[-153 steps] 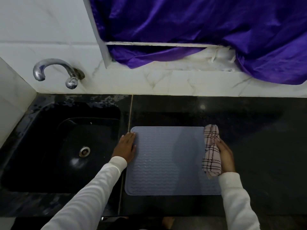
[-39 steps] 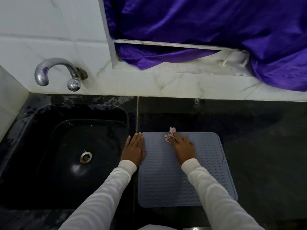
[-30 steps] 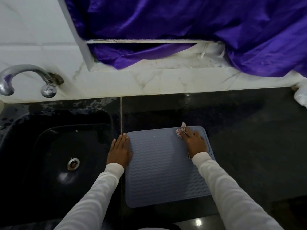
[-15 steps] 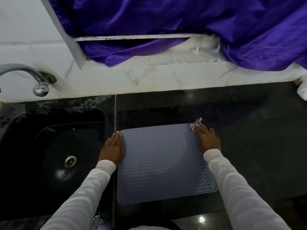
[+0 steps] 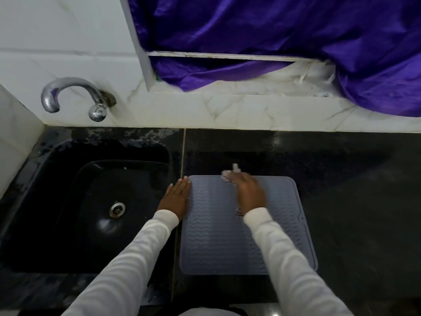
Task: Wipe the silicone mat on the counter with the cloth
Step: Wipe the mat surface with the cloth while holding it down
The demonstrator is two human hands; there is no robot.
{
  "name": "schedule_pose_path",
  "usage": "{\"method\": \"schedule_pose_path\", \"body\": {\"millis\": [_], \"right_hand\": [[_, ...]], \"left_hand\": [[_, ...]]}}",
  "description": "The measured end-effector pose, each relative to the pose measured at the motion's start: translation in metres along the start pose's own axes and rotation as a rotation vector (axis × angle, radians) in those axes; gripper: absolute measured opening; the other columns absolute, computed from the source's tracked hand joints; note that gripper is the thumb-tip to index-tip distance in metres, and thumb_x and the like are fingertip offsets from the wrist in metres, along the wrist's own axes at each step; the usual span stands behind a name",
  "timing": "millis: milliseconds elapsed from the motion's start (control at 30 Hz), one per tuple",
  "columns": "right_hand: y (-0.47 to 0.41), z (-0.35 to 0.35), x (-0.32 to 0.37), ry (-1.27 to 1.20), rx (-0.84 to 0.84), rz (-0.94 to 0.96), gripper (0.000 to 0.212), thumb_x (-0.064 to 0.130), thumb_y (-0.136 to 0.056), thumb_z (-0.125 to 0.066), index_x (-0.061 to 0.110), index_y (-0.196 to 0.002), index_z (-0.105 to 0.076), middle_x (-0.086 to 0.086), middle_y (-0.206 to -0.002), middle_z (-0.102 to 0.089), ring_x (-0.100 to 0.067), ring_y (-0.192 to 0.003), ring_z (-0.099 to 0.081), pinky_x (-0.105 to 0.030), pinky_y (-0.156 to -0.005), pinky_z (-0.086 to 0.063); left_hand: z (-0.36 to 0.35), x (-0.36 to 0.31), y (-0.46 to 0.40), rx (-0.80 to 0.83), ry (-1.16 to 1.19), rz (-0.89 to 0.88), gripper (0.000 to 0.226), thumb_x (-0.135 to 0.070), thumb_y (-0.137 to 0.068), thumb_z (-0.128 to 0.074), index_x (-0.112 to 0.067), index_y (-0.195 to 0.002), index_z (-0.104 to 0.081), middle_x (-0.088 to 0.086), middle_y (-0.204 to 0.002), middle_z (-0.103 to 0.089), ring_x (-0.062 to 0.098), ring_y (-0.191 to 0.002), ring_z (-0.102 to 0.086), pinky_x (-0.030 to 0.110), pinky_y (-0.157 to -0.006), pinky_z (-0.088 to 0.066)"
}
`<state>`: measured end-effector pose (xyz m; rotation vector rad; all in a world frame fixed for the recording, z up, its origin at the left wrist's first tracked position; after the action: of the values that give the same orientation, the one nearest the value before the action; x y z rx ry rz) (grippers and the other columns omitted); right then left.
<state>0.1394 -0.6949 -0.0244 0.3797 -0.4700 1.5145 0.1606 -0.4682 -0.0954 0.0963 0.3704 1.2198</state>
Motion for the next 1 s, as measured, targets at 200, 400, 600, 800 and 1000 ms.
{"method": "schedule_pose_path", "body": {"millis": [200,400,600,800,1000], "right_hand": [[0.010,-0.093,0.096,0.065,0.222,0.058,0.047,0.017,-0.098,-0.044,0.027,-0.143,-0.041,-0.003,-0.152,-0.033,-0.029,-0.132,-0.039,-0.041,-0.106,-0.038],[0.011,-0.104,0.078,0.321,0.348,0.106,0.090,0.016,-0.079,-0.074,0.029,-0.150,-0.021,-0.002,-0.161,-0.003,-0.032,-0.130,-0.036,-0.046,-0.095,-0.046],[0.005,-0.094,0.053,0.339,0.314,0.150,0.084,0.021,-0.080,-0.075,0.033,-0.146,-0.026,0.002,-0.158,-0.010,-0.032,-0.124,-0.044,-0.047,-0.092,-0.051],[0.011,-0.062,0.008,0.404,0.299,0.162,0.088,0.017,-0.082,-0.071,0.040,-0.148,-0.018,0.003,-0.160,-0.005,-0.030,-0.132,-0.034,-0.047,-0.096,-0.046],[0.019,-0.025,-0.049,0.427,0.307,0.082,0.073,0.018,-0.092,-0.058,0.038,-0.150,-0.019,0.004,-0.161,-0.005,-0.030,-0.136,-0.030,-0.050,-0.101,-0.042]], "left_hand": [[-0.009,0.004,0.001,-0.032,0.061,0.015,0.060,-0.024,-0.102,-0.030,-0.017,-0.153,-0.001,-0.001,-0.161,0.007,0.015,-0.149,0.004,0.035,-0.118,0.004],[-0.011,0.006,-0.001,-0.061,0.093,0.003,0.076,-0.042,-0.083,0.006,-0.018,-0.154,-0.005,-0.003,-0.162,0.001,0.012,-0.149,0.002,0.033,-0.119,0.006],[-0.010,0.007,-0.001,-0.055,0.043,0.007,0.060,-0.036,-0.098,-0.015,-0.017,-0.154,0.000,-0.001,-0.162,0.004,0.014,-0.149,0.002,0.033,-0.119,0.006],[-0.009,0.000,0.002,-0.070,-0.018,0.027,0.061,-0.025,-0.102,-0.025,-0.015,-0.153,0.007,0.002,-0.162,0.010,0.017,-0.149,0.007,0.036,-0.120,0.005],[-0.012,-0.008,0.002,-0.090,-0.028,0.080,0.062,-0.020,-0.101,-0.026,-0.013,-0.153,0.008,0.003,-0.161,0.011,0.018,-0.148,0.009,0.036,-0.119,0.007]]}}
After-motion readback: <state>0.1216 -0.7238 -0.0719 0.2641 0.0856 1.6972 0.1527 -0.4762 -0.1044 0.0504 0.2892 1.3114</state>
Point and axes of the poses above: each hand's wrist, its own y-axis away from the middle knuckle, its own z-axis out of the back of the hand, x = y × z, the point moved 7 cm from there along -y, towards the middle knuckle
